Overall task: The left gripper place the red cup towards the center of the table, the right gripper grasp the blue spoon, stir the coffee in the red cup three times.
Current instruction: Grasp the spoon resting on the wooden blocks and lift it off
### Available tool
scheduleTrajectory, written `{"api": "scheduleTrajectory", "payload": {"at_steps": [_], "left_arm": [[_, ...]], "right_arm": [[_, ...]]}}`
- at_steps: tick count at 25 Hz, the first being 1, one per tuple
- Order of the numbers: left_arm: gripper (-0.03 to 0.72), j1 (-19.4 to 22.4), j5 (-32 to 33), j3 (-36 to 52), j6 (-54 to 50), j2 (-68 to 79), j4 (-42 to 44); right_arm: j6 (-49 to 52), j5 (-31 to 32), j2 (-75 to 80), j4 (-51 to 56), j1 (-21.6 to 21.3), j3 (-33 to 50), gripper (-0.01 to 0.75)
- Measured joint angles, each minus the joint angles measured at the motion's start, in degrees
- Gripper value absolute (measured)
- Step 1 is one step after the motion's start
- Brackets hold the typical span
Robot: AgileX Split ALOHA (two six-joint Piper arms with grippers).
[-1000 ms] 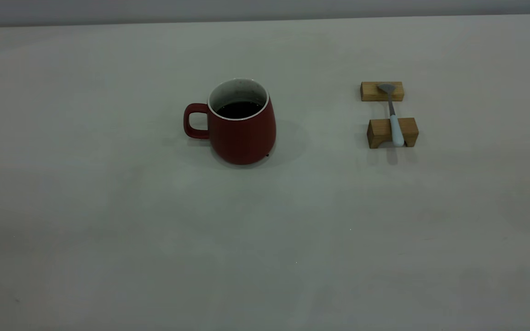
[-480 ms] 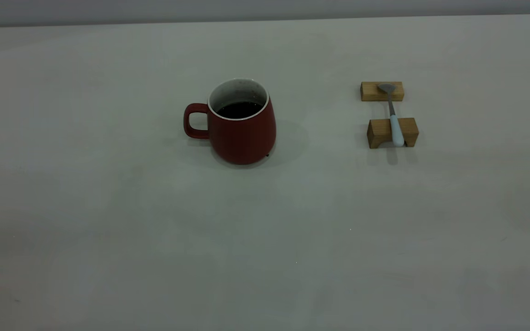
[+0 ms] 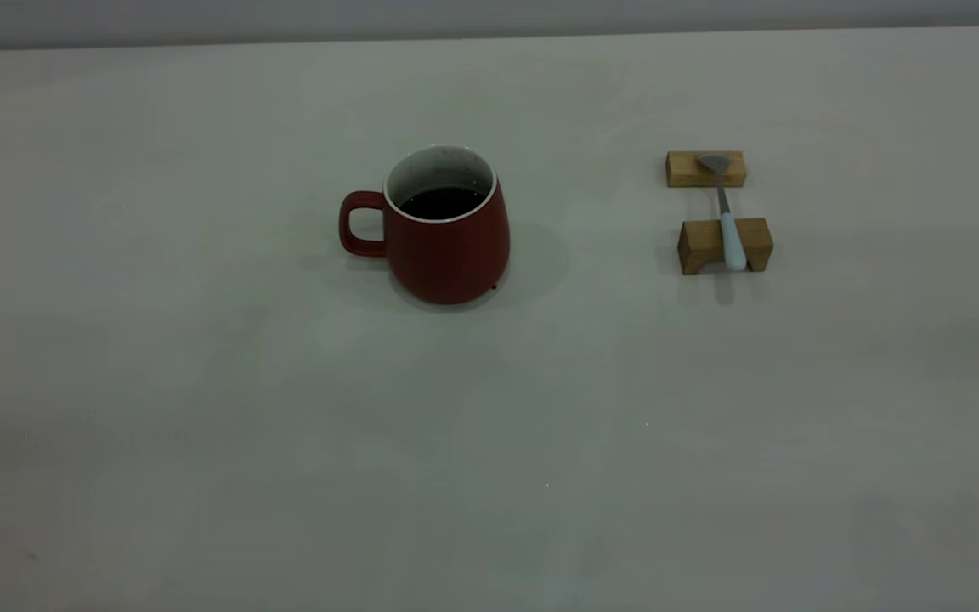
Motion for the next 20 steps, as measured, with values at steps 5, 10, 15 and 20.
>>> {"api": "scheduleTrajectory", "payload": {"at_steps": [5, 10, 15, 20], "left_arm": [[0.243, 0.0, 0.0, 0.0, 0.0, 0.0, 0.0], [0.243, 0.0, 0.0, 0.0, 0.0, 0.0, 0.0], [0.243, 0.0, 0.0, 0.0, 0.0, 0.0, 0.0], [0.243, 0.0, 0.0, 0.0, 0.0, 0.0, 0.0]], "right_arm": [[0.0, -4.2, 24.8, -0.2, 0.0, -7.9, 0.589], [-4.8, -10.1, 48.4, 3.7, 0.0, -13.7, 0.650], [-11.5, -15.0, 70.0, 8.9, 1.3, -19.5, 0.684], [-13.0, -16.1, 90.3, 9.5, 5.3, -29.9, 0.684]]}}
